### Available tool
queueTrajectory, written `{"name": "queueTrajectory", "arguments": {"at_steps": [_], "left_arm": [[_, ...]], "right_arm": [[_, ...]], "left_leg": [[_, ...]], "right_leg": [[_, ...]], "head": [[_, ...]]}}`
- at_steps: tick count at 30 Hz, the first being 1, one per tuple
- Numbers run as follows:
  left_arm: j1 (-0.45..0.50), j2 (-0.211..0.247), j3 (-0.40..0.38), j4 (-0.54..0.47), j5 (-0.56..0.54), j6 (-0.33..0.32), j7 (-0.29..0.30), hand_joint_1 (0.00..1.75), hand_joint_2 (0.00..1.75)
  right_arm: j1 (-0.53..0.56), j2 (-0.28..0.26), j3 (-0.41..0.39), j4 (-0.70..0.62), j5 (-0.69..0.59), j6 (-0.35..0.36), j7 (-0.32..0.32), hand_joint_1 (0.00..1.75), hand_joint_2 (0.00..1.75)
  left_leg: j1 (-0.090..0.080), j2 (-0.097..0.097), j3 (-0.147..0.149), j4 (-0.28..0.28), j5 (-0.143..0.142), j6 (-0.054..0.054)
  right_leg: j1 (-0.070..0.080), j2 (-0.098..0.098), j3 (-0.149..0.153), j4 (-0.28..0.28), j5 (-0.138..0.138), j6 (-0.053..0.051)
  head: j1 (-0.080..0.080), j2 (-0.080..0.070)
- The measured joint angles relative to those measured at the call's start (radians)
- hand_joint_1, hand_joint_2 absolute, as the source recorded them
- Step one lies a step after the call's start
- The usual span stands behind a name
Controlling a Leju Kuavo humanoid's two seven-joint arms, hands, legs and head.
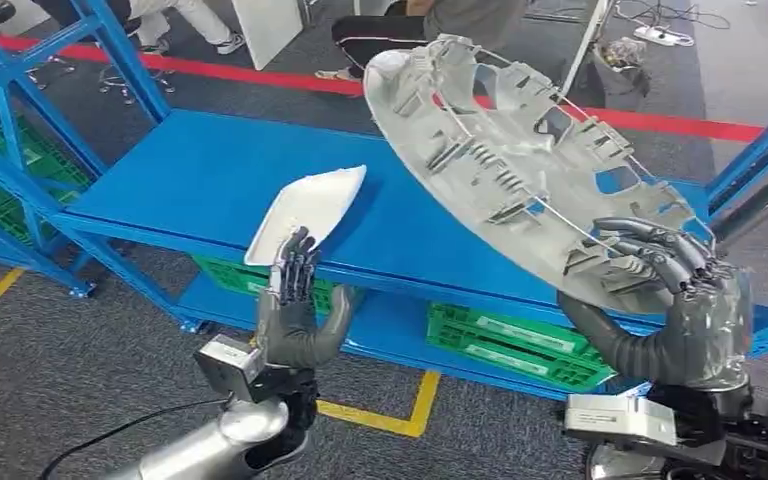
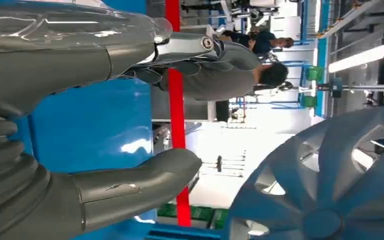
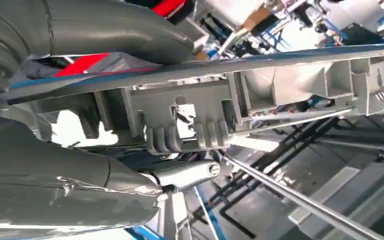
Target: Take the parts from the cabinet and place them on the table.
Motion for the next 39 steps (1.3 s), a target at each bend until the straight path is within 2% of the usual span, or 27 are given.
{"name": "queueTrajectory", "arguments": {"at_steps": [1, 3, 8, 9, 10, 11, 12, 14, 15, 16, 18, 19, 20, 21, 24, 25, 26, 27, 29, 30, 31, 32, 33, 34, 35, 36, 39], "left_arm": [[0.000, 0.000, 0.000, 0.000, 0.000, -0.003, 0.000, 0.00, 1.75], [-0.001, -0.002, 0.000, 0.000, 0.000, -0.006, 0.000, 0.00, 1.75], [-0.001, -0.002, 0.000, 0.000, 0.000, -0.006, 0.000, 0.00, 1.75], [-0.001, -0.003, 0.000, 0.000, 0.000, -0.006, 0.000, 0.00, 1.75], [-0.007, -0.004, 0.000, 0.000, 0.000, -0.008, 0.001, 0.00, 1.75], [-0.012, -0.003, 0.000, 0.000, 0.000, -0.008, 0.001, 0.00, 1.75], [-0.017, -0.003, 0.000, 0.000, 0.000, -0.008, 0.001, 0.00, 1.75], [-0.015, -0.004, 0.000, 0.000, 0.001, -0.008, 0.001, 0.00, 1.75], [-0.014, -0.004, 0.000, 0.001, 0.003, -0.010, 0.001, 0.00, 1.75], [-0.014, -0.004, 0.000, 0.002, 0.005, -0.012, 0.001, 0.00, 1.75], [-0.015, -0.004, 0.000, 0.002, 0.008, -0.015, 0.001, 0.00, 1.75], [-0.016, -0.004, 0.000, 0.002, 0.008, -0.016, 0.001, 0.00, 1.75], [-0.019, -0.004, 0.000, 0.002, 0.008, -0.017, 0.001, 0.00, 1.75], [-0.020, -0.005, 0.000, 0.002, 0.008, -0.017, 0.001, 0.00, 1.75], [-0.022, -0.005, 0.000, 0.002, 0.011, -0.017, 0.000, 0.00, 1.75], [-0.020, -0.006, 0.000, 0.002, 0.013, -0.016, -0.001, 0.00, 1.75], [-0.023, -0.007, 0.000, 0.002, 0.012, -0.016, -0.001, 0.00, 1.75], [-0.026, -0.008, 0.000, 0.003, 0.014, -0.014, -0.002, 0.00, 1.75], [-0.025, -0.011, 0.000, 0.003, 0.015, -0.010, -0.002, 0.00, 1.75], [-0.023, -0.012, 0.000, 0.003, 0.016, -0.007, -0.002, 0.00, 1.75], [-0.022, -0.012, 0.000, 0.004, 0.017, -0.005, -0.003, 0.00, 1.75], [-0.022, -0.012, 0.000, 0.004, 0.018, -0.005, -0.003, 0.00, 1.75], [-0.022, -0.013, 0.000, 0.004, 0.018, -0.005, -0.003, 0.00, 1.75], [-0.022, -0.013, 0.000, 0.004, 0.018, -0.005, -0.003, 0.00, 1.75], [-0.022, -0.013, 0.000, 0.004, 0.018, -0.004, -0.003, 0.00, 1.75], [-0.025, -0.013, 0.000, 0.005, 0.019, -0.002, -0.003, 0.00, 1.75], [-0.017, -0.013, 0.000, 0.005, 0.018, 0.001, -0.003, 0.00, 1.75]], "right_arm": [[0.002, -0.001, 0.000, 0.002, -0.002, 0.000, 0.002, 1.75, 1.75], [0.003, -0.003, 0.000, 0.003, -0.005, 0.000, 0.005, 1.75, 1.75], [0.003, -0.003, 0.000, 0.003, -0.005, 0.000, 0.005, 1.75, 1.75], [0.006, -0.006, 0.001, 0.006, -0.008, 0.001, 0.006, 1.75, 1.75], [0.014, -0.006, 0.002, 0.010, -0.010, 0.003, 0.005, 1.75, 1.75], [0.015, -0.006, 0.002, 0.011, -0.012, 0.003, 0.006, 1.75, 1.75], [0.015, -0.006, 0.001, 0.011, -0.015, 0.003, 0.006, 1.75, 1.75], [0.018, -0.006, 0.002, 0.011, -0.020, 0.003, 0.005, 1.75, 1.75], [0.018, -0.006, 0.002, 0.011, -0.024, 0.002, 0.003, 1.75, 1.75], [0.018, -0.006, 0.002, 0.012, -0.026, 0.002, 0.002, 1.75, 1.75], [0.018, -0.006, 0.002, 0.013, -0.031, 0.001, 0.002, 1.75, 1.75], [0.018, -0.006, 0.002, 0.013, -0.032, 0.001, 0.002, 1.75, 1.75], [0.019, -0.006, 0.002, 0.014, -0.032, 0.000, 0.002, 1.75, 1.75], [0.019, -0.006, 0.002, 0.014, -0.032, 0.000, 0.000, 1.75, 1.75], [0.020, -0.007, 0.004, 0.017, -0.037, -0.001, -0.007, 1.75, 1.75], [0.021, -0.007, 0.004, 0.017, -0.038, -0.001, -0.008, 1.75, 1.75], [0.021, -0.007, 0.005, 0.019, -0.040, -0.001, -0.010, 1.75, 1.75], [0.021, -0.007, 0.006, 0.019, -0.042, -0.001, -0.015, 1.75, 1.75], [0.026, -0.008, 0.008, 0.022, -0.053, 0.000, -0.024, 1.75, 1.75], [0.027, -0.008, 0.008, 0.024, -0.058, 0.000, -0.027, 1.75, 1.75], [0.027, -0.008, 0.010, 0.026, -0.060, 0.000, -0.029, 1.75, 1.75], [0.027, -0.009, 0.010, 0.028, -0.061, 0.000, -0.029, 1.75, 1.75], [0.027, -0.009, 0.010, 0.028, -0.064, 0.000, -0.029, 1.75, 1.75], [0.027, -0.009, 0.010, 0.029, -0.064, 0.000, -0.029, 1.75, 1.75], [0.028, -0.009, 0.010, 0.030, -0.068, 0.001, -0.030, 1.75, 1.75], [0.028, -0.010, 0.012, 0.032, -0.074, 0.001, -0.032, 1.75, 1.75], [0.026, -0.010, 0.014, 0.034, -0.085, 0.002, -0.035, 1.75, 1.75]], "left_leg": [[0.003, -0.011, 0.003, 0.002, -0.003, -0.004], [0.011, -0.032, 0.009, 0.011, -0.011, -0.017], [0.012, -0.034, 0.009, 0.012, -0.013, -0.019], [0.016, -0.050, 0.007, 0.022, -0.023, -0.033], [0.021, -0.091, -0.024, 0.030, -0.010, -0.061], [0.014, -0.013, -0.054, 0.093, -0.042, -0.069], [0.013, 0.015, -0.099, 0.176, -0.078, -0.070], [0.012, 0.029, -0.190, 0.338, -0.134, -0.068], [0.011, 0.029, -0.217, 0.380, -0.137, -0.065], [0.009, 0.029, -0.213, 0.365, -0.115, -0.058], [-0.005, 0.038, -0.138, 0.211, -0.030, -0.035], [-0.018, 0.065, -0.081, 0.105, 0.011, -0.015], [-0.034, 0.114, -0.060, 0.057, 0.001, 0.005], [-0.034, 0.109, -0.058, 0.053, 0.007, 0.001], [-0.038, 0.069, -0.057, 0.042, 0.011, 0.005], [-0.017, 0.059, -0.039, 0.022, 0.019, 0.004], [-0.019, 0.051, -0.032, 0.014, 0.021, 0.004], [-0.016, 0.043, -0.031, 0.015, 0.022, 0.008], [-0.015, 0.018, -0.032, 0.015, 0.021, 0.008], [-0.015, 0.004, -0.031, 0.016, 0.021, 0.007], [-0.013, -0.011, -0.030, 0.016, 0.020, 0.006], [-0.010, -0.026, -0.028, 0.018, 0.018, 0.004], [-0.005, -0.042, -0.026, 0.022, 0.015, -0.002], [0.001, -0.058, -0.025, 0.030, 0.010, -0.009], [0.004, -0.069, -0.029, 0.037, 0.005, -0.018], [0.001, -0.085, -0.043, 0.052, 0.006, -0.025], [0.009, -0.121, -0.058, 0.042, 0.022, -0.047]], "right_leg": [[-0.003, 0.000, 0.008, -0.031, 0.032, 0.001], [-0.011, 0.007, 0.069, -0.177, 0.127, 0.006], [-0.012, 0.010, 0.076, -0.196, 0.137, 0.007], [-0.025, 0.076, 0.118, -0.288, 0.151, 0.020], [-0.014, 0.079, 0.120, -0.286, 0.140, -0.003], [-0.018, 0.039, 0.133, -0.294, 0.139, -0.028], [-0.012, 0.024, 0.132, -0.294, 0.138, -0.036], [-0.001, -0.004, 0.132, -0.294, 0.135, -0.045], [0.005, -0.019, 0.133, -0.294, 0.133, -0.048], [0.010, -0.032, 0.136, -0.294, 0.132, -0.050], [0.021, -0.055, 0.143, -0.295, 0.127, -0.056], [0.026, -0.067, 0.149, -0.296, 0.123, -0.058], [0.028, -0.075, 0.151, -0.296, 0.121, -0.057], [0.032, -0.082, 0.149, -0.297, 0.119, -0.053], [0.030, -0.113, 0.163, -0.305, 0.114, -0.044], [0.030, -0.101, 0.156, -0.304, 0.104, -0.037], [0.027, -0.054, 0.152, -0.278, 0.086, -0.032], [0.024, -0.023, 0.124, -0.213, 0.053, -0.030], [0.019, -0.006, 0.033, -0.031, -0.019, -0.022], [0.016, -0.006, 0.005, 0.020, -0.027, -0.018], [0.012, -0.006, 0.000, 0.017, -0.006, -0.015], [0.008, -0.005, 0.018, -0.033, 0.034, -0.011], [0.003, 0.001, 0.058, -0.120, 0.089, -0.005], [-0.005, 0.022, 0.103, -0.224, 0.144, 0.001], [-0.014, 0.076, 0.127, -0.269, 0.137, 0.008], [-0.015, 0.109, 0.137, -0.295, 0.129, 0.003], [-0.003, 0.075, 0.136, -0.284, 0.130, -0.016]], "head": [[0.000, 0.000], [0.000, 0.000], [0.001, 0.000], [0.004, 0.000], [0.004, 0.000], [-0.011, 0.000], [-0.018, 0.000], [-0.021, 0.000], [-0.023, 0.000], [-0.025, 0.000], [-0.030, 0.000], [-0.032, 0.000], [-0.028, 0.000], [-0.019, 0.000], [-0.024, 0.000], [-0.024, 0.000], [-0.020, 0.000], [-0.013, 0.000], [-0.005, 0.000], [-0.005, 0.000], [-0.006, 0.000], [-0.005, 0.000], [-0.005, 0.000], [-0.004, 0.000], [-0.005, 0.000], [0.007, 0.000], [0.002, 0.000]]}}
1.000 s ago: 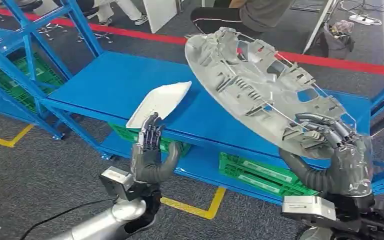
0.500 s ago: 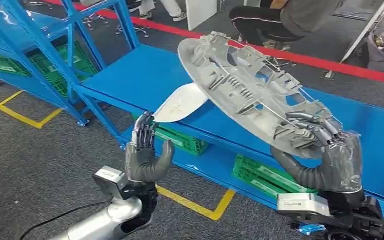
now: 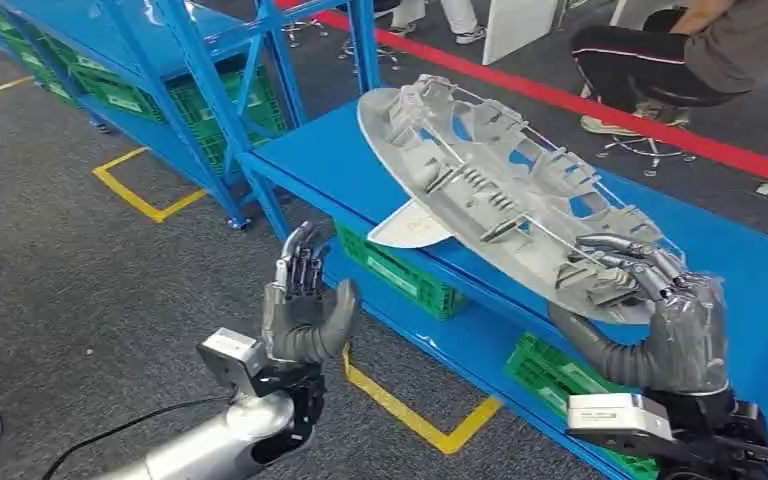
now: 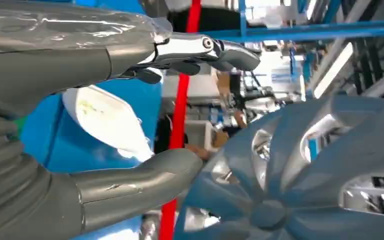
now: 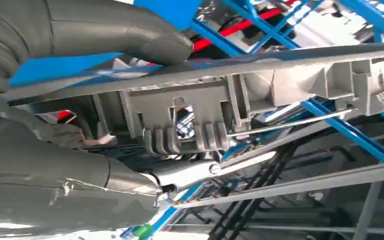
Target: Take the parts from the cabinet and place them on the table.
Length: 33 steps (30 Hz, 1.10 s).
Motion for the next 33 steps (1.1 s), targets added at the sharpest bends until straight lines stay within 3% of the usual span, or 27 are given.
{"name": "queueTrajectory", "arguments": {"at_steps": [1, 2, 3, 4, 6, 7, 8, 10, 11, 12, 13, 16, 18, 19, 21, 22, 23, 25, 26, 27, 28, 30, 31, 32, 33], "left_arm": [[0.002, 0.001, 0.000, 0.000, 0.000, 0.001, 0.000, 0.00, 1.75], [0.002, 0.001, 0.000, 0.000, 0.000, 0.001, 0.000, 0.00, 1.75], [-0.001, 0.002, 0.000, 0.000, 0.000, 0.000, 0.000, 0.00, 1.75], [-0.002, 0.002, 0.000, 0.000, 0.000, -0.001, 0.000, 0.00, 1.75], [-0.001, 0.002, 0.000, 0.000, 0.000, -0.002, 0.000, 0.00, 1.75], [0.000, 0.002, 0.000, 0.000, 0.000, -0.003, 0.000, 0.00, 1.75], [0.000, 0.002, 0.000, 0.000, 0.000, -0.003, 0.000, 0.00, 1.75], [0.000, 0.003, 0.000, 0.000, 0.000, -0.003, 0.000, 0.00, 1.75], [-0.001, 0.003, 0.000, 0.000, 0.000, -0.003, 0.000, 0.00, 1.75], [-0.003, 0.003, 0.000, 0.000, 0.000, -0.003, 0.000, 0.00, 1.75], [-0.003, 0.002, 0.000, -0.001, -0.001, -0.003, 0.000, 0.00, 1.75], [-0.001, 0.003, 0.000, -0.001, -0.003, -0.003, 0.000, 0.00, 1.75], [-0.002, 0.003, 0.000, -0.001, -0.006, -0.003, 0.000, 0.00, 1.75], [-0.004, 0.002, 0.000, -0.001, -0.008, -0.003, 0.000, 0.00, 1.75], [0.000, 0.001, 0.000, -0.001, -0.009, -0.004, 0.001, 0.00, 1.75], [0.001, 0.001, 0.000, -0.001, -0.011, -0.004, 0.001, 0.00, 1.75], [0.002, 0.001, 0.000, -0.001, -0.012, -0.004, 0.001, 0.00, 1.75], [0.002, 0.000, 0.000, -0.001, -0.014, -0.004, 0.002, 0.00, 1.75], [0.002, 0.000, 0.000, -0.001, -0.015, -0.004, 0.002, 0.00, 1.75], [0.000, 0.000, 0.000, -0.001, -0.016, -0.004, 0.002, 0.00, 1.75], [-0.002, 0.000, 0.000, -0.001, -0.016, -0.004, 0.003, 0.00, 1.75], [0.001, 0.001, 0.000, -0.001, -0.019, -0.003, 0.003, 0.00, 1.75], [0.002, 0.002, 0.000, -0.001, -0.020, -0.001, 0.003, 0.00, 1.75], [0.003, 0.003, 0.000, -0.002, -0.021, 0.002, 0.003, 0.00, 1.75], [-0.002, 0.003, 0.000, -0.003, -0.022, 0.003, 0.003, 0.00, 1.75]], "right_arm": [[-0.003, 0.000, 0.000, 0.000, -0.002, 0.000, 0.000, 1.75, 1.75], [-0.004, 0.000, 0.000, 0.000, -0.003, 0.001, 0.002, 1.75, 1.75], [-0.004, 0.000, 0.000, 0.000, -0.005, 0.001, 0.004, 1.75, 1.75], [-0.004, 0.000, 0.000, 0.000, -0.008, 0.002, 0.005, 1.75, 1.75], [-0.004, 0.000, 0.001, 0.000, -0.010, 0.002, 0.006, 1.75, 1.75], [-0.004, 0.000, 0.001, 0.000, -0.011, 0.002, 0.006, 1.75, 1.75], [-0.004, 0.000, 0.002, 0.000, -0.011, 0.002, 0.006, 1.75, 1.75], [-0.004, 0.000, 0.002, 0.000, -0.011, 0.002, 0.007, 1.75, 1.75], [-0.005, 0.000, 0.002, 0.000, -0.011, 0.002, 0.007, 1.75, 1.75], [-0.005, 0.000, 0.001, 0.000, -0.011, 0.002, 0.007, 1.75, 1.75], [-0.006, 0.000, 0.002, 0.000, -0.011, 0.002, 0.008, 1.75, 1.75], [-0.009, 0.000, 0.002, 0.000, -0.018, 0.004, 0.007, 1.75, 1.75], [-0.010, 0.000, 0.002, 0.000, -0.024, 0.005, 0.006, 1.75, 1.75], [-0.012, -0.001, 0.004, 0.001, -0.027, 0.006, 0.004, 1.75, 1.75], [-0.011, -0.002, 0.006, 0.001, -0.031, 0.006, 0.000, 1.75, 1.75], [-0.011, -0.002, 0.007, 0.001, -0.032, 0.006, -0.001, 1.75, 1.75], [-0.011, -0.002, 0.007, 0.002, -0.033, 0.006, -0.002, 1.75, 1.75], [-0.011, -0.002, 0.008, 0.002, -0.037, 0.008, -0.003, 1.75, 1.75], [-0.011, -0.002, 0.008, 0.002, -0.039, 0.010, -0.005, 1.75, 1.75], [-0.010, -0.002, 0.010, 0.004, -0.042, 0.011, -0.006, 1.75, 1.75], [-0.011, -0.002, 0.010, 0.003, -0.043, 0.012, -0.009, 1.75, 1.75], [-0.012, -0.002, 0.010, 0.004, -0.043, 0.015, -0.011, 1.75, 1.75], [-0.013, -0.002, 0.010, 0.004, -0.046, 0.016, -0.013, 1.75, 1.75], [-0.013, -0.002, 0.010, 0.004, -0.047, 0.017, -0.014, 1.75, 1.75], [-0.012, -0.002, 0.010, 0.005, -0.051, 0.018, -0.015, 1.75, 1.75]], "left_leg": [[0.000, -0.009, -0.004, 0.002, -0.002, -0.004], [-0.009, 0.064, -0.015, 0.029, -0.018, -0.007], [-0.010, 0.118, -0.050, 0.094, -0.051, -0.011], [-0.009, 0.142, -0.094, 0.181, -0.089, -0.014], [-0.008, 0.152, -0.178, 0.335, -0.139, -0.015], [-0.009, 0.152, -0.190, 0.349, -0.130, -0.013], [-0.009, 0.152, -0.172, 0.310, -0.101, -0.010], [-0.014, 0.172, -0.074, 0.127, -0.015, 0.006], [-0.021, 0.208, -0.024, 0.039, 0.013, 0.017], [-0.036, 0.231, -0.012, 0.013, 0.000, 0.023], [-0.036, 0.212, -0.015, 0.011, 0.004, 0.028], [-0.035, 0.181, -0.011, -0.002, 0.005, 0.040], [-0.024, 0.163, 0.008, -0.015, 0.008, 0.049], [-0.024, 0.153, 0.008, -0.015, 0.007, 0.052], [-0.026, 0.127, 0.008, -0.014, 0.005, 0.055], [-0.026, 0.112, 0.008, -0.012, 0.004, 0.055], [-0.026, 0.096, 0.010, -0.010, 0.003, 0.055], [-0.024, 0.061, 0.017, -0.003, -0.004, 0.051], [-0.022, 0.048, 0.018, 0.003, -0.009, 0.047], [-0.026, 0.037, 0.010, 0.005, -0.008, 0.042], [-0.021, 0.022, 0.001, 0.013, -0.006, 0.038], [-0.011, -0.002, -0.008, 0.005, 0.004, 0.022], [-0.015, -0.017, -0.010, 0.004, 0.006, 0.017], [-0.019, 0.024, -0.012, 0.014, -0.002, 0.015], [-0.027, 0.087, -0.028, 0.051, -0.022, 0.008]], "right_leg": [[-0.014, -0.017, 0.004, -0.006, 0.003, -0.008], [-0.010, -0.030, 0.008, -0.007, 0.004, -0.013], [-0.007, -0.047, 0.008, -0.008, 0.003, -0.022], [-0.003, -0.061, 0.007, -0.008, 0.001, -0.025], [0.002, -0.094, 0.008, -0.008, -0.002, -0.030], [0.003, -0.110, 0.009, -0.008, -0.004, -0.031], [0.006, -0.124, 0.011, -0.008, -0.005, -0.031], [0.010, -0.149, 0.019, -0.008, -0.012, -0.031], [0.012, -0.159, 0.024, -0.009, -0.016, -0.030], [0.021, -0.167, 0.024, -0.009, -0.021, -0.023], [0.019, -0.173, 0.026, -0.011, -0.022, -0.019], [0.022, -0.204, 0.043, -0.022, -0.028, -0.004], [0.014, -0.119, 0.018, 0.036, -0.069, 0.000], [0.015, -0.098, -0.021, 0.118, -0.107, 0.001], [0.016, -0.082, -0.107, 0.277, -0.162, 0.005], [0.016, -0.081, -0.128, 0.306, -0.158, 0.006], [0.015, -0.081, -0.125, 0.282, -0.125, 0.007], [0.010, -0.067, -0.060, 0.113, -0.012, 0.004], [0.005, -0.030, -0.028, 0.023, 0.025, 0.002], [0.000, 0.021, -0.019, 0.017, 0.008, 0.002], [0.000, 0.018, -0.006, -0.009, 0.002, -0.001], [0.008, -0.005, -0.001, -0.002, 0.003, -0.009], [0.005, -0.018, 0.003, -0.010, 0.006, -0.015], [-0.002, -0.036, 0.013, -0.020, 0.010, -0.021], [0.000, -0.047, 0.019, -0.026, 0.010, -0.026]], "head": [[-0.003, 0.000], [-0.006, 0.000], [-0.021, 0.000], [-0.024, 0.000], [-0.025, 0.000], [-0.026, 0.000], [-0.028, 0.000], [-0.034, 0.000], [-0.035, 0.000], [-0.032, 0.000], [-0.029, 0.000], [-0.029, 0.000], [-0.022, 0.000], [-0.015, 0.000], [-0.011, 0.000], [-0.011, 0.000], [-0.010, 0.000], [-0.010, 0.000], [-0.009, 0.000], [-0.008, 0.000], [-0.007, 0.000], [-0.006, 0.000], [-0.008, 0.000], [-0.010, 0.000], [-0.024, 0.000]]}}
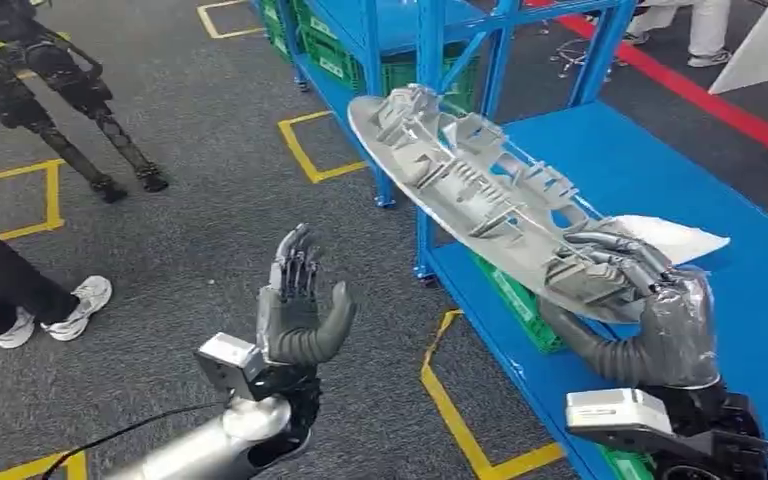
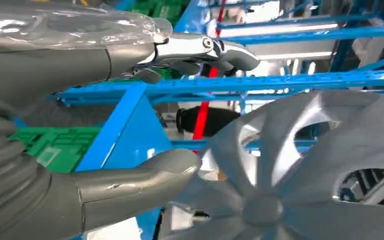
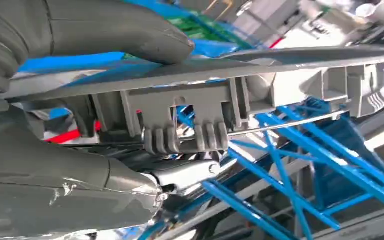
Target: Take the parts from the cabinet and place them on the table.
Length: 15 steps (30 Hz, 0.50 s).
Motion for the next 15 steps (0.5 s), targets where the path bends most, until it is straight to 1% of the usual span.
{"name": "queueTrajectory", "arguments": {"at_steps": [1, 2, 3, 4, 5, 6, 7, 8, 9, 10, 11, 12, 13, 14, 15], "left_arm": [[-0.005, 0.000, 0.000, 0.000, 0.000, 0.001, 0.000, 0.00, 1.75], [-0.005, 0.000, 0.000, 0.000, 0.000, 0.002, 0.000, 0.00, 1.75], [-0.004, 0.000, 0.000, 0.000, 0.000, 0.003, 0.000, 0.00, 1.75], [-0.003, 0.001, 0.000, 0.000, 0.000, 0.007, 0.000, 0.00, 1.75], [-0.003, 0.001, 0.000, 0.000, 0.000, 0.009, 0.000, 0.00, 1.75], [-0.003, 0.001, 0.000, 0.000, 0.000, 0.010, 0.000, 0.00, 1.75], [-0.002, 0.002, 0.000, 0.000, -0.002, 0.011, 0.001, 0.00, 1.75], [-0.002, 0.002, 0.000, 0.000, -0.003, 0.011, 0.001, 0.00, 1.75], [-0.004, 0.002, 0.000, 0.000, -0.005, 0.011, 0.002, 0.00, 1.75], [-0.004, 0.000, 0.000, 0.000, -0.007, 0.008, 0.002, 0.00, 1.75], [-0.003, 0.000, 0.000, 0.000, -0.009, 0.006, 0.002, 0.00, 1.75], [-0.002, 0.000, 0.000, 0.000, -0.010, 0.000, 0.002, 0.00, 1.75], [-0.002, 0.000, 0.000, 0.000, -0.010, -0.001, 0.002, 0.00, 1.75], [0.000, 0.000, 0.000, -0.001, -0.010, -0.002, 0.002, 0.00, 1.75], [0.000, 0.000, 0.000, -0.001, -0.012, -0.003, 0.002, 0.00, 1.75]], "right_arm": [[-0.001, 0.000, 0.000, 0.000, -0.002, 0.002, -0.003, 1.75, 1.75], [-0.001, 0.000, 0.000, 0.000, -0.005, 0.004, -0.005, 1.75, 1.75], [-0.001, 0.000, 0.000, 0.001, -0.005, 0.006, -0.008, 1.75, 1.75], [-0.001, 0.000, 0.000, 0.001, -0.008, 0.008, -0.009, 1.75, 1.75], [-0.001, 0.000, 0.000, 0.002, -0.009, 0.009, -0.009, 1.75, 1.75], [-0.001, 0.000, 0.000, 0.004, -0.009, 0.011, -0.009, 1.75, 1.75], [-0.001, 0.000, 0.000, 0.005, -0.010, 0.013, -0.009, 1.75, 1.75], [-0.001, 0.000, 0.000, 0.006, -0.011, 0.017, -0.009, 1.75, 1.75], [-0.001, 0.000, 0.000, 0.006, -0.012, 0.019, -0.010, 1.75, 1.75], [-0.002, 0.000, -0.001, 0.006, -0.012, 0.021, -0.011, 1.75, 1.75], [-0.002, 0.000, -0.001, 0.006, -0.012, 0.022, -0.010, 1.75, 1.75], [-0.002, 0.000, -0.001, 0.006, -0.012, 0.022, -0.010, 1.75, 1.75], [-0.002, 0.000, -0.001, 0.006, -0.012, 0.022, -0.010, 1.75, 1.75], [-0.002, 0.000, -0.002, 0.006, -0.012, 0.022, -0.010, 1.75, 1.75], [-0.002, 0.000, -0.002, 0.006, -0.012, 0.022, -0.008, 1.75, 1.75]], "left_leg": [[0.002, 0.034, -0.038, 0.069, -0.033, -0.004], [0.006, 0.051, -0.086, 0.156, -0.066, -0.007], [0.010, 0.058, -0.133, 0.239, -0.094, -0.010], [0.013, 0.061, -0.162, 0.282, -0.099, -0.012], [0.015, 0.063, -0.161, 0.275, -0.082, -0.014], [0.018, 0.065, -0.139, 0.226, -0.049, -0.015], [0.020, 0.074, -0.094, 0.140, -0.003, -0.014], [0.019, 0.106, -0.039, 0.042, 0.038, -0.011], [0.013, 0.172, -0.001, -0.024, 0.048, -0.007], [0.002, 0.160, 0.003, -0.042, 0.041, 0.002], [0.001, 0.149, 0.001, -0.041, 0.042, 0.008], [-0.003, 0.137, 0.000, -0.040, 0.038, 0.013], [-0.006, 0.120, 0.000, -0.043, 0.039, 0.020], [0.007, 0.104, 0.011, -0.053, 0.042, 0.029], [0.005, 0.093, 0.016, -0.055, 0.039, 0.032]], "right_leg": [[0.003, -0.016, 0.001, 0.000, -0.001, -0.007], [0.006, -0.030, 0.002, 0.000, -0.003, -0.010], [0.007, -0.048, 0.002, 0.000, -0.005, -0.012], [0.008, -0.064, 0.003, 0.000, -0.007, -0.013], [0.009, -0.078, 0.005, 0.000, -0.009, -0.012], [0.009, -0.091, 0.008, 0.000, -0.012, -0.011], [0.009, -0.104, 0.013, 0.000, -0.016, -0.009], [0.010, -0.116, 0.019, 0.000, -0.021, -0.005], [0.016, -0.123, 0.022, 0.000, -0.026, 0.001], [0.023, -0.132, 0.021, 0.004, -0.034, 0.008], [0.022, -0.145, 0.025, -0.001, -0.034, 0.011], [0.024, -0.157, 0.030, -0.003, -0.037, 0.017], [0.020, -0.172, 0.036, -0.005, -0.041, 0.023], [0.013, -0.162, 0.031, -0.001, -0.054, 0.031], [0.009, -0.103, 0.027, 0.028, -0.073, 0.031]], "head": [[-0.004, 0.000], [-0.002, 0.000], [-0.003, 0.000], [-0.004, 0.000], [-0.005, 0.000], [-0.007, 0.000], [-0.009, 0.000], [-0.010, 0.000], [-0.016, 0.000], [-0.017, 0.000], [-0.005, 0.000], [-0.001, 0.000], [-0.002, 0.000], [-0.001, 0.000], [0.003, 0.000]]}}
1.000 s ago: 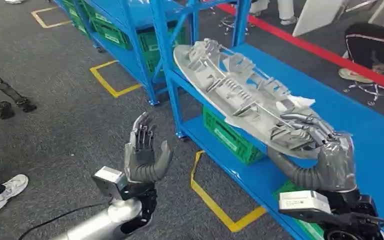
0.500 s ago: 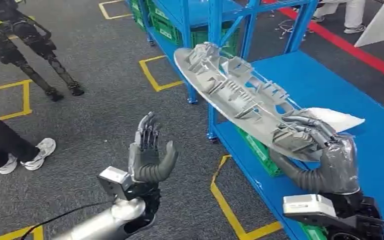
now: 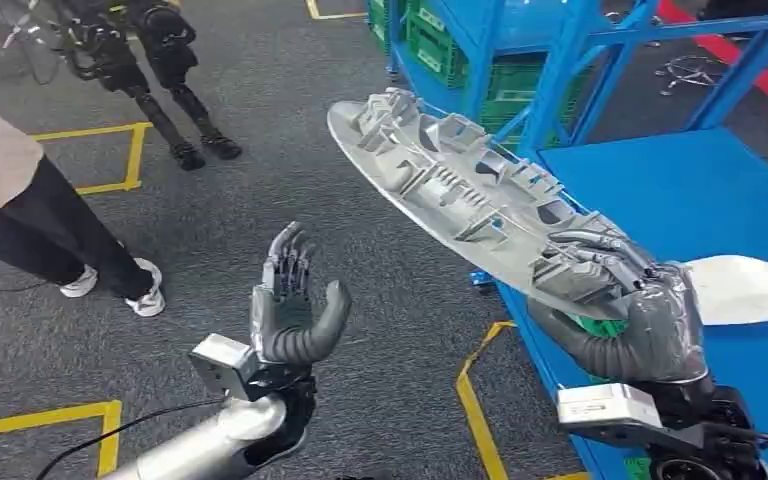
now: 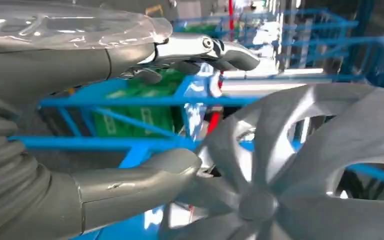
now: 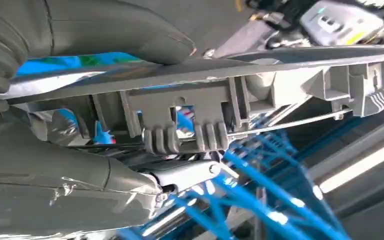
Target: Take the parts from the cabinet and place them on the table.
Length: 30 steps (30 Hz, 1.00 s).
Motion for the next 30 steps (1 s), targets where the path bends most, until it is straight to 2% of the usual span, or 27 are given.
{"name": "queueTrajectory", "arguments": {"at_steps": [1, 3, 4, 5, 6, 7, 8, 9, 10, 11, 13, 14, 15, 16, 17, 18, 19, 20, 21, 22, 23, 24, 25, 26, 28, 29, 30], "left_arm": [[-0.001, 0.000, 0.000, 0.000, 0.000, -0.001, 0.000, 0.00, 1.75], [-0.001, -0.003, 0.000, 0.000, 0.000, -0.002, 0.000, 0.00, 1.75], [0.001, -0.003, 0.000, 0.000, 0.000, -0.003, 0.000, 0.00, 1.75], [0.003, -0.003, 0.000, 0.001, 0.000, -0.004, 0.000, 0.00, 1.75], [0.004, -0.003, 0.000, 0.001, 0.000, -0.004, 0.000, 0.00, 1.75], [0.004, -0.003, 0.000, 0.001, 0.000, -0.005, 0.000, 0.00, 1.75], [0.004, -0.003, 0.000, 0.001, 0.000, -0.006, 0.000, 0.00, 1.75], [0.004, -0.004, 0.000, 0.001, 0.000, -0.006, 0.000, 0.00, 1.75], [0.001, -0.003, 0.000, 0.001, 0.000, -0.006, 0.000, 0.00, 1.75], [0.001, -0.004, 0.000, 0.001, -0.001, -0.006, 0.000, 0.00, 1.75], [0.007, -0.003, 0.000, 0.001, 0.000, -0.006, 0.000, 0.00, 1.75], [0.007, -0.002, 0.000, 0.001, 0.000, -0.006, 0.000, 0.00, 1.75], [0.007, -0.002, 0.000, 0.001, 0.000, -0.006, 0.000, 0.00, 1.75], [0.004, -0.002, 0.000, 0.001, 0.000, -0.006, 0.000, 0.00, 1.75], [0.002, -0.002, 0.000, 0.001, 0.001, -0.006, 0.000, 0.00, 1.75], [0.003, -0.002, 0.000, 0.001, 0.001, -0.007, 0.000, 0.00, 1.75], [0.004, -0.002, 0.000, 0.002, 0.002, -0.008, 0.000, 0.00, 1.75], [0.006, -0.002, 0.000, 0.003, 0.003, -0.010, 0.000, 0.00, 1.75], [0.007, -0.002, 0.000, 0.004, 0.003, -0.010, -0.001, 0.00, 1.75], [0.007, -0.002, 0.000, 0.005, 0.003, -0.010, -0.001, 0.00, 1.75], [0.007, -0.001, 0.000, 0.005, 0.003, -0.013, -0.002, 0.00, 1.75], [0.006, -0.001, 0.000, 0.005, 0.004, -0.014, -0.002, 0.00, 1.75], [0.004, -0.002, 0.000, 0.005, 0.005, -0.015, -0.003, 0.00, 1.75], [0.003, -0.003, 0.000, 0.005, 0.006, -0.015, -0.003, 0.00, 1.75], [0.005, -0.003, 0.000, 0.006, 0.006, -0.015, -0.004, 0.00, 1.75], [0.007, -0.003, 0.000, 0.006, 0.006, -0.015, -0.004, 0.00, 1.75], [0.009, -0.003, 0.000, 0.006, 0.004, -0.015, -0.005, 0.00, 1.75]], "right_arm": [[-0.001, 0.000, 0.000, 0.000, 0.000, -0.001, 0.000, 1.75, 1.75], [0.005, -0.001, 0.000, 0.000, 0.000, -0.001, 0.000, 1.75, 1.75], [0.007, -0.001, -0.001, 0.000, 0.000, -0.001, 0.000, 1.75, 1.75], [0.007, -0.001, 0.000, 0.001, 0.000, -0.001, 0.000, 1.75, 1.75], [0.007, -0.001, -0.001, 0.002, 0.000, -0.002, 0.001, 1.75, 1.75], [0.007, -0.001, -0.001, 0.002, -0.001, -0.002, 0.001, 1.75, 1.75], [0.007, -0.001, 0.000, 0.003, -0.002, -0.002, 0.001, 1.75, 1.75], [0.007, -0.001, 0.000, 0.003, -0.002, -0.002, 0.001, 1.75, 1.75], [0.008, -0.001, 0.000, 0.004, -0.003, -0.002, 0.001, 1.75, 1.75], [0.006, -0.001, 0.000, 0.005, -0.003, -0.002, 0.000, 1.75, 1.75], [0.006, -0.001, -0.001, 0.006, -0.003, -0.002, 0.001, 1.75, 1.75], [0.006, -0.001, -0.001, 0.006, -0.003, -0.003, 0.001, 1.75, 1.75], [0.005, -0.001, -0.001, 0.006, -0.003, -0.003, 0.002, 1.75, 1.75], [0.005, -0.001, -0.002, 0.007, -0.003, -0.004, 0.002, 1.75, 1.75], [0.006, -0.001, -0.001, 0.008, -0.003, -0.005, 0.001, 1.75, 1.75], [0.006, -0.001, -0.001, 0.008, -0.005, -0.005, 0.000, 1.75, 1.75], [0.006, -0.001, -0.001, 0.009, -0.009, -0.006, -0.001, 1.75, 1.75], [0.006, -0.001, -0.001, 0.010, -0.011, -0.009, -0.001, 1.75, 1.75], [0.006, -0.001, 0.000, 0.011, -0.011, -0.009, -0.002, 1.75, 1.75], [0.005, -0.001, 0.000, 0.013, -0.012, -0.010, -0.002, 1.75, 1.75], [0.005, -0.001, 0.000, 0.015, -0.013, -0.010, -0.002, 1.75, 1.75], [0.004, -0.001, -0.001, 0.016, -0.014, -0.011, -0.002, 1.75, 1.75], [0.003, -0.001, -0.001, 0.016, -0.016, -0.014, -0.001, 1.75, 1.75], [0.000, -0.001, 0.000, 0.018, -0.017, -0.016, 0.000, 1.75, 1.75], [-0.004, -0.001, 0.001, 0.019, -0.016, -0.022, 0.000, 1.75, 1.75], [-0.004, -0.001, 0.001, 0.020, -0.013, -0.025, 0.001, 1.75, 1.75], [-0.004, -0.001, 0.000, 0.020, -0.011, -0.026, 0.003, 1.75, 1.75]], "left_leg": [[0.000, -0.009, 0.003, 0.000, -0.003, 0.010], [-0.001, -0.037, 0.005, 0.001, -0.004, 0.015], [-0.003, -0.054, 0.005, 0.001, -0.005, 0.016], [-0.003, -0.072, 0.008, 0.002, -0.006, 0.017], [-0.003, -0.088, 0.012, 0.002, -0.007, 0.016], [-0.002, -0.105, 0.017, 0.004, -0.010, 0.014], [-0.001, -0.121, 0.020, 0.007, -0.013, 0.010], [0.001, -0.132, 0.018, 0.010, -0.017, 0.005], [-0.003, -0.146, 0.008, 0.018, -0.015, -0.001], [0.004, -0.159, -0.004, 0.018, -0.009, -0.009], [0.009, -0.186, -0.008, 0.008, 0.000, -0.022], [0.007, -0.199, -0.009, 0.011, -0.001, -0.027], [0.000, -0.138, -0.016, 0.029, -0.015, -0.029], [-0.002, -0.085, -0.044, 0.085, -0.047, -0.032], [-0.001, -0.056, -0.087, 0.168, -0.084, -0.036], [0.003, -0.042, -0.132, 0.253, -0.115, -0.039], [0.006, -0.036, -0.166, 0.313, -0.132, -0.041], [0.008, -0.032, -0.178, 0.331, -0.127, -0.042], [0.010, -0.029, -0.164, 0.298, -0.100, -0.043], [0.012, -0.025, -0.126, 0.225, -0.060, -0.042], [0.013, -0.012, -0.074, 0.130, -0.019, -0.040], [0.011, 0.024, -0.025, 0.048, 0.006, -0.036], [-0.003, 0.048, -0.009, 0.014, -0.004, -0.034], [-0.002, 0.030, -0.012, 0.015, -0.002, -0.022], [-0.010, 0.008, -0.012, 0.016, -0.008, -0.009], [-0.005, -0.004, -0.007, 0.009, -0.006, -0.002], [0.001, -0.013, 0.001, 0.005, -0.005, 0.004]], "right_leg": [[0.001, 0.037, -0.032, 0.072, -0.037, -0.003], [0.003, 0.065, -0.121, 0.240, -0.098, -0.001], [0.003, 0.069, -0.159, 0.297, -0.106, 0.000], [0.002, 0.069, -0.172, 0.299, -0.086, -0.001], [0.001, 0.070, -0.161, 0.256, -0.046, -0.002], [-0.001, 0.075, -0.131, 0.174, 0.011, -0.003], [-0.004, 0.096, -0.097, 0.084, 0.067, -0.004], [-0.010, 0.149, -0.077, 0.020, 0.089, -0.005], [-0.017, 0.187, -0.065, 0.003, 0.083, -0.004], [-0.012, 0.176, -0.056, -0.005, 0.074, -0.006], [-0.005, 0.155, -0.056, -0.006, 0.075, -0.012], [-0.018, 0.139, -0.049, -0.021, 0.080, -0.021], [-0.015, 0.123, -0.039, -0.026, 0.083, -0.025], [-0.013, 0.109, -0.038, -0.027, 0.084, -0.031], [-0.008, 0.092, -0.038, -0.028, 0.082, -0.036], [-0.005, 0.075, -0.038, -0.027, 0.081, -0.037], [-0.003, 0.060, -0.038, -0.027, 0.080, -0.039], [-0.002, 0.044, -0.037, -0.027, 0.078, -0.040], [-0.001, 0.030, -0.036, -0.027, 0.077, -0.039], [-0.001, 0.016, -0.034, -0.027, 0.074, -0.037], [-0.001, 0.003, -0.030, -0.027, 0.070, -0.035], [0.001, -0.008, -0.025, -0.027, 0.066, -0.030], [0.012, -0.014, -0.026, -0.024, 0.059, -0.022], [0.011, -0.024, -0.022, -0.026, 0.057, -0.019], [0.007, -0.043, -0.011, -0.032, 0.052, -0.008], [0.006, -0.051, -0.006, -0.031, 0.046, -0.001], [-0.001, -0.007, -0.016, -0.017, 0.033, 0.004]], "head": [[0.005, 0.000], [0.010, 0.000], [0.011, 0.000], [0.011, 0.000], [0.011, 0.000], [0.013, 0.000], [0.013, 0.000], [0.014, 0.000], [0.015, 0.000], [0.017, 0.000], [0.016, 0.000], [0.013, 0.000], [0.013, 0.000], [0.000, 0.000], [-0.003, 0.000], [-0.002, 0.000], [-0.003, 0.000], [-0.005, 0.000], [-0.005, 0.000], [-0.007, 0.000], [-0.008, 0.000], [-0.010, 0.000], [-0.014, 0.000], [-0.008, 0.000], [-0.001, 0.000], [-0.002, 0.000], [0.000, 0.000]]}}
